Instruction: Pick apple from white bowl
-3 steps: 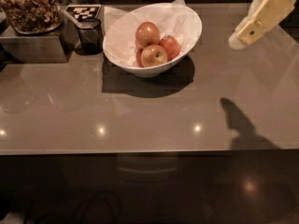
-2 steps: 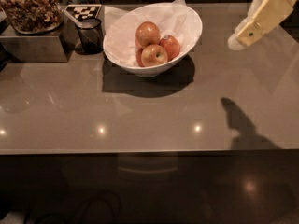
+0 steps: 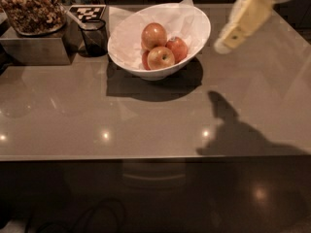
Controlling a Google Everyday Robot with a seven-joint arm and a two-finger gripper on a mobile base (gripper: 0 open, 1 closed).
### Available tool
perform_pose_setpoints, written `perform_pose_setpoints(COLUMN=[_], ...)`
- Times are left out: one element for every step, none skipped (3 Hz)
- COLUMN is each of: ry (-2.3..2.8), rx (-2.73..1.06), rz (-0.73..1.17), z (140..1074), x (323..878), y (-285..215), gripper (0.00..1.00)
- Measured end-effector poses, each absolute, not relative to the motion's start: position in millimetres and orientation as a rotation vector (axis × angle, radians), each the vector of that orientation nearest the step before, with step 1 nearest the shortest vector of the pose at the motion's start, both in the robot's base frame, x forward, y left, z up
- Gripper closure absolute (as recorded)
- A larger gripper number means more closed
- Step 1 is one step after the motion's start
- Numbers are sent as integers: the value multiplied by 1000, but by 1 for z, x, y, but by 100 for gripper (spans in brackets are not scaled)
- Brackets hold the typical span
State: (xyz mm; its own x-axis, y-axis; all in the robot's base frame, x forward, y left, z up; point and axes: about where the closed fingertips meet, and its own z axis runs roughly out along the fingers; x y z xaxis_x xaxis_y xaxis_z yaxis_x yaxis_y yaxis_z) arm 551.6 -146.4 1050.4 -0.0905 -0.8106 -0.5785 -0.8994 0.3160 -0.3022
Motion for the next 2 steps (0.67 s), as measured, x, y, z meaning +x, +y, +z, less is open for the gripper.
perform_pose_setpoints(ry=[1918, 1929], rx=[-1643, -1709], rz=[210, 221], z=[1017, 993], x=[603, 631], y=[-96, -66], gripper=[0, 0])
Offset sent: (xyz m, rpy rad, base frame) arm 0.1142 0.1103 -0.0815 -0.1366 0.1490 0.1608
